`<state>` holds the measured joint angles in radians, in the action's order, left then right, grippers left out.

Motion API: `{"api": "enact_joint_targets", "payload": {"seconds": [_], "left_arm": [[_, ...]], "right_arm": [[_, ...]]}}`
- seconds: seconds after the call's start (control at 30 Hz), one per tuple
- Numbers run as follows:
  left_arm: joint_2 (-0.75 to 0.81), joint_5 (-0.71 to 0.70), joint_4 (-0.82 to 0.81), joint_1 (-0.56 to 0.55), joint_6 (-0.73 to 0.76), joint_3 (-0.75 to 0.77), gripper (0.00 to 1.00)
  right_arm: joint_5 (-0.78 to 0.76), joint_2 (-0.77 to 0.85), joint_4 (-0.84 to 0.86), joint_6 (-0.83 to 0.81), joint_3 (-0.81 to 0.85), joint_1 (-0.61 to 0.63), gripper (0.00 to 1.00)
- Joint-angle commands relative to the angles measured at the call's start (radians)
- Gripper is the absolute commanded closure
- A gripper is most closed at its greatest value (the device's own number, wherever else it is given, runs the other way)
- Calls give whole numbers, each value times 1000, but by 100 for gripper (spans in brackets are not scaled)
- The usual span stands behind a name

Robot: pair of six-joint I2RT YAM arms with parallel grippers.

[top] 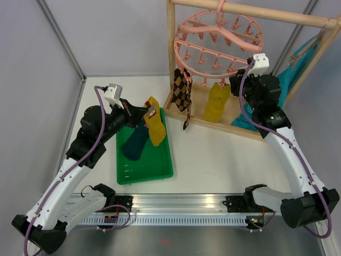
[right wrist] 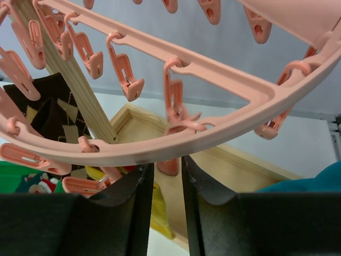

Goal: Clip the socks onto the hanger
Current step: Open the clamp at the hanger.

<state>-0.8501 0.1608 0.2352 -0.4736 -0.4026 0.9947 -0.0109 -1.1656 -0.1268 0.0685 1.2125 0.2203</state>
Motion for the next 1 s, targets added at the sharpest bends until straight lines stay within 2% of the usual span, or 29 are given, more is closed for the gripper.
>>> {"api": "enact_joint_targets", "payload": {"seconds": [0.0,0.23,0.33,0.57,0.67,0.97], "left_arm": [[3,22,-16,-5,31,21,98],[-3,40,-22,-5,28,24,98],[-9,46,-23,-5,27,27,98],[-29,46,-25,-5,38,53,98],[-43,52,-27,-5,38,73,98],[-58,57,-39,-5,33,88,98]], "right_arm": [[45,29,42,36,53,-1,68],[65,29,9,77,70,-1,73],[36,33,-23,77,76,-1,68],[57,66,-126,71,102,-1,48],[57,89,-164,70,116,-1,43],[22,84,-221,44,153,1,41]]}}
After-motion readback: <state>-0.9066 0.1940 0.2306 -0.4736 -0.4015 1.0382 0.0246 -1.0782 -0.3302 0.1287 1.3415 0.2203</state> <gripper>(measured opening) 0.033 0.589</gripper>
